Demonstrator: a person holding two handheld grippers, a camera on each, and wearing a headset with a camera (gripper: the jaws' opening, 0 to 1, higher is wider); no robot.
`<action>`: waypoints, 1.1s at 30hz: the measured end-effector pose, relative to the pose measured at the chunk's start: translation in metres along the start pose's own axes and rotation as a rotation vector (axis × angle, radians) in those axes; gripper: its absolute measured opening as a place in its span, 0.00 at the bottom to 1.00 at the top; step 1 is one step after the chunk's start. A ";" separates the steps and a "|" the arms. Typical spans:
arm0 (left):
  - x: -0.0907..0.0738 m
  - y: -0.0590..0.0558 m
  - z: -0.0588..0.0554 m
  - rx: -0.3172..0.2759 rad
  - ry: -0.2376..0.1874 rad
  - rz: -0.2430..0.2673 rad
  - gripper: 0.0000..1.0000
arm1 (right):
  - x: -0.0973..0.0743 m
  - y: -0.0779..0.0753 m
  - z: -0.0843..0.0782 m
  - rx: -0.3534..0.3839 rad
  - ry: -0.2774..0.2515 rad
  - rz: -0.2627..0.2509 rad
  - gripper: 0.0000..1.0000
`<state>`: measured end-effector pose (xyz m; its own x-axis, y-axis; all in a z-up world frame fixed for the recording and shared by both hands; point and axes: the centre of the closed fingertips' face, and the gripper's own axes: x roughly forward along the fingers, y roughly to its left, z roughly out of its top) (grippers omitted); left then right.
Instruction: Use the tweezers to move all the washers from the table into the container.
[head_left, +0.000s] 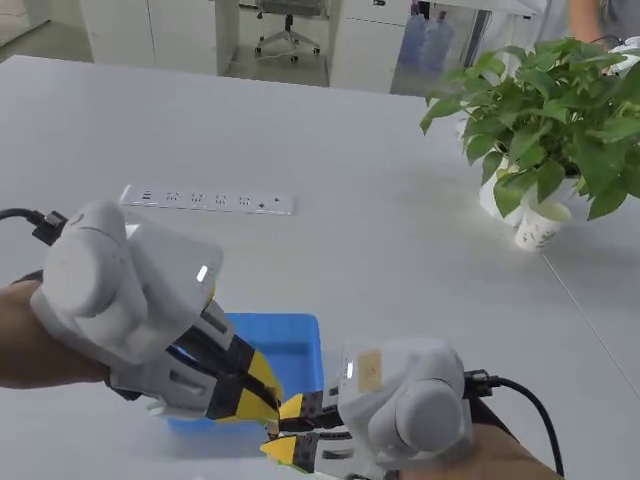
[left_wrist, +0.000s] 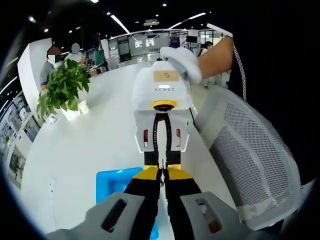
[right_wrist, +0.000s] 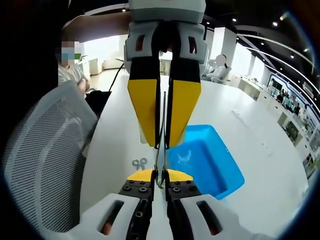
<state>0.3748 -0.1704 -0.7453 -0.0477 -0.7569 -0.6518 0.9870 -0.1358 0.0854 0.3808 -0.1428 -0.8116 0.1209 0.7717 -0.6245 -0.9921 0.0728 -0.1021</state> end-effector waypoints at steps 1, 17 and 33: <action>-0.001 0.002 0.000 0.000 0.000 0.001 0.07 | 0.000 -0.002 0.001 -0.001 -0.003 -0.002 0.09; -0.008 0.034 -0.007 0.010 0.017 0.024 0.06 | 0.008 -0.038 0.006 -0.001 -0.030 -0.034 0.09; 0.001 0.062 -0.027 0.008 0.051 0.029 0.06 | 0.026 -0.066 -0.007 0.031 -0.024 -0.040 0.09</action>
<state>0.4403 -0.1621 -0.7609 -0.0107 -0.7273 -0.6863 0.9866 -0.1194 0.1111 0.4495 -0.1315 -0.8262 0.1599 0.7826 -0.6017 -0.9871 0.1230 -0.1024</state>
